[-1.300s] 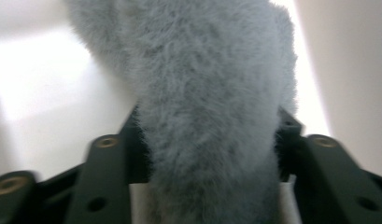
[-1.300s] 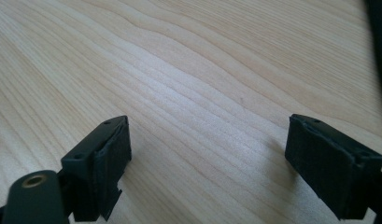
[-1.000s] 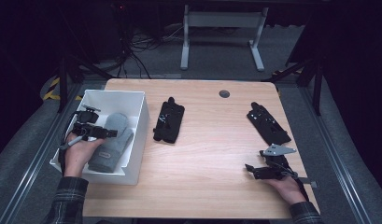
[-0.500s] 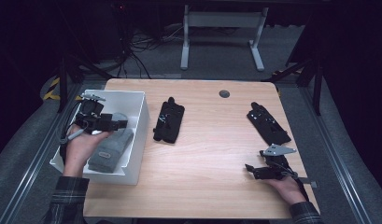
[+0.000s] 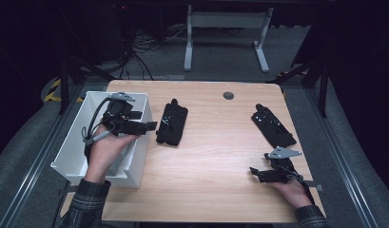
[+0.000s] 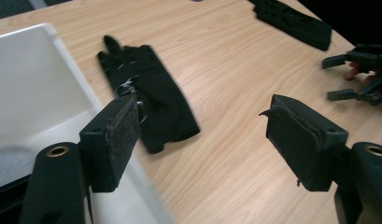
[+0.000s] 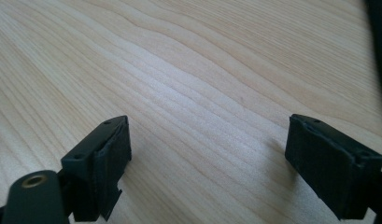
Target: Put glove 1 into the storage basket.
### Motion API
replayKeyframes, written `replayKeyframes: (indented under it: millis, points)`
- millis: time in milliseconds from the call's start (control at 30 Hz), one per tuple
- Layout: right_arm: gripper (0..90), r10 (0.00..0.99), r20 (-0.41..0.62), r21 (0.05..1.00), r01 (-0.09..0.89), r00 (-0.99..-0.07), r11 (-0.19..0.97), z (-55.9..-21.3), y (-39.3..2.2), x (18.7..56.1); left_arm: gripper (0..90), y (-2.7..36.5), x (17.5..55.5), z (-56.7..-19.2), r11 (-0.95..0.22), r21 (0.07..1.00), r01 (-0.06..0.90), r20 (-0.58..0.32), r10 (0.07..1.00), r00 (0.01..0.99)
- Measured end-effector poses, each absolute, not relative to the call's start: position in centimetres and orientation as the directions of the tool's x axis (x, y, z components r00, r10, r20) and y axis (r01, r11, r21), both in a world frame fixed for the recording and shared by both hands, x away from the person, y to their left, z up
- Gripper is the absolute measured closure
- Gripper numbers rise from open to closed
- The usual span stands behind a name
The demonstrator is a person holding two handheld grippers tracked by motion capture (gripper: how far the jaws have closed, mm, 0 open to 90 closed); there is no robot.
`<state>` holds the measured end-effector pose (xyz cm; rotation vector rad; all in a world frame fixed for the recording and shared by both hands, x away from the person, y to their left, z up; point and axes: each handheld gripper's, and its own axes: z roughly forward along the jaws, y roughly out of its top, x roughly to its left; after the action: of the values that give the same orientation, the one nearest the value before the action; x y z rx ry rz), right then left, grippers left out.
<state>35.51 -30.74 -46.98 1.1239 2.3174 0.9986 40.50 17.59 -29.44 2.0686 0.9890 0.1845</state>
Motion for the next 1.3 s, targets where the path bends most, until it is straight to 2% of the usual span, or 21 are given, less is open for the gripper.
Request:
replayKeyframes:
  millis: [533,767,933,1133,1300]
  points:
    - [14.7,0.792,-0.029,0.735,0.524,-0.609,0.430,-47.0,-30.8,35.5,26.6,10.0,38.9,-32.1,-0.448,0.723,0.527,-0.173,0.621,0.765]
    - [14.2,0.790,-0.031,0.734,0.522,-0.613,0.434,-47.0,-30.8,35.5,26.3,7.5,38.2,-35.3,-0.500,0.693,0.519,-0.146,0.608,0.781]
    - [14.0,0.789,-0.032,0.734,0.522,-0.613,0.435,-47.0,-30.8,35.5,24.3,6.8,37.9,-37.7,-0.540,0.678,0.498,-0.108,0.597,0.795]
    - [14.8,0.784,-0.033,0.734,0.518,-0.620,0.440,-47.0,-30.9,35.5,22.2,6.8,38.2,-40.9,-0.557,0.660,0.504,-0.116,0.587,0.801]
    - [22.2,0.777,-0.033,0.721,0.524,-0.629,0.454,-46.6,-30.9,35.4,18.9,6.8,38.4,-43.4,-0.586,0.633,0.505,-0.117,0.573,0.811]
